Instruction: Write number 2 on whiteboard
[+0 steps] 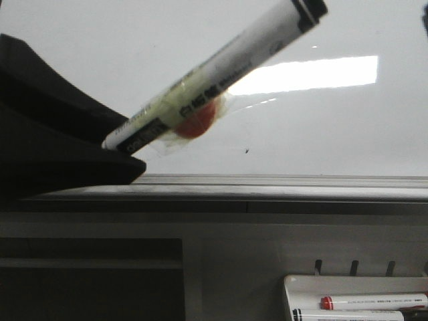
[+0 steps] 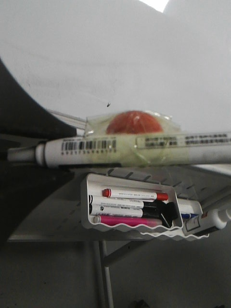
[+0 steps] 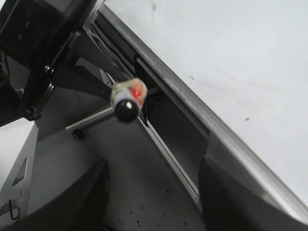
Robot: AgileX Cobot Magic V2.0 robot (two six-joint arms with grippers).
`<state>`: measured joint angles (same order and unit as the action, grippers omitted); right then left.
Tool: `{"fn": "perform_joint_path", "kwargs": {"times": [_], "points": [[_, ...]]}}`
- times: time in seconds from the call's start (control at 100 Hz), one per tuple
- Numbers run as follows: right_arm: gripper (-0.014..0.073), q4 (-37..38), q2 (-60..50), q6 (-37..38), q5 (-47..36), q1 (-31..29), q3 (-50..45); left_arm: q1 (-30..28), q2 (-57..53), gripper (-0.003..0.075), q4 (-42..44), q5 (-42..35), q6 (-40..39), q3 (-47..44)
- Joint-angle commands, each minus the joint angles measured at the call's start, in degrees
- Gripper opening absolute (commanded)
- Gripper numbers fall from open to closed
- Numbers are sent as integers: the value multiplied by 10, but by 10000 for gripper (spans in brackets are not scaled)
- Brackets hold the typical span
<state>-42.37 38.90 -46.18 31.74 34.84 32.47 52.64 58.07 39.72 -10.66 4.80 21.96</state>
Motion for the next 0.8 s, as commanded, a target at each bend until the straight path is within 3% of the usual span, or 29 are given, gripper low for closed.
{"fn": "perform_joint_path", "kwargs": {"times": [0.0,0.3,0.48,0.56,0.65,0.79], "points": [[378,-21,36,-18,-62,29,31,6,-8,-20,2,-33,-4,12],[377,-22,132,-23,-76,117,90,6,-8,-20,2,-32,-4,12],[366,-22,160,-27,-77,127,95,6,-8,-20,1,-34,-5,12],[246,-22,166,-27,-73,127,95,6,-8,-20,1,-34,-5,12],[-67,-22,169,-27,-74,127,95,6,-8,-20,1,-34,-5,12],[-71,-22,169,-27,-74,127,95,6,-8,-20,-1,-39,-5,12]]}}
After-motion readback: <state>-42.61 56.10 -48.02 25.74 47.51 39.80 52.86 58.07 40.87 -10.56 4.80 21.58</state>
